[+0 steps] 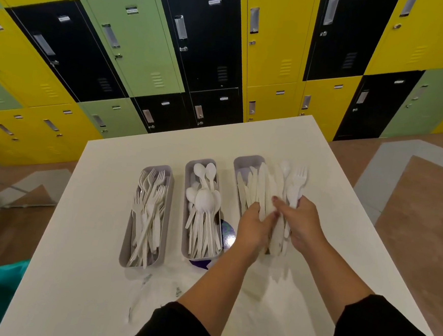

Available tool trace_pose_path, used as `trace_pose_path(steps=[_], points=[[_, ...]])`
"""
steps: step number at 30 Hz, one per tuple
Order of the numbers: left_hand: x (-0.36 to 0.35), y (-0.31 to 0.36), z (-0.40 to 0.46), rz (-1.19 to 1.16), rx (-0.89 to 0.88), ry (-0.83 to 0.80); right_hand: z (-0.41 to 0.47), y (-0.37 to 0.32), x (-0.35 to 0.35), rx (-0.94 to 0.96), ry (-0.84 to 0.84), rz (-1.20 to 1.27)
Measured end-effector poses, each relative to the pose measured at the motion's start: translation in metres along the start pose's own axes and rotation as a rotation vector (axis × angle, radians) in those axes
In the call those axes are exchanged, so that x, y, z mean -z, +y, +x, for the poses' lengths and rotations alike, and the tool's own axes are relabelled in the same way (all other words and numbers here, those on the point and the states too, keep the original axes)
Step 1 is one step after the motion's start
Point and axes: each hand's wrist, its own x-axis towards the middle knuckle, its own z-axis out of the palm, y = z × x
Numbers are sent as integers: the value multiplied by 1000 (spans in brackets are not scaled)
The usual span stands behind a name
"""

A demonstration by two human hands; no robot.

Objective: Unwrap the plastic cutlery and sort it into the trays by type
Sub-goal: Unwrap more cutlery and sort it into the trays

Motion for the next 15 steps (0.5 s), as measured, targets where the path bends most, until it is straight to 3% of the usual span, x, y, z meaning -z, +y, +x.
trace_pose_path(steps=[5, 11, 15], points=[[4, -1, 11, -13, 40, 162, 2, 0, 3, -12, 6, 74], [5, 6, 20, 262, -13, 131, 3, -2, 4, -19, -26, 42], [1, 13, 10, 163, -61, 69, -1, -7, 2, -48, -95, 31]])
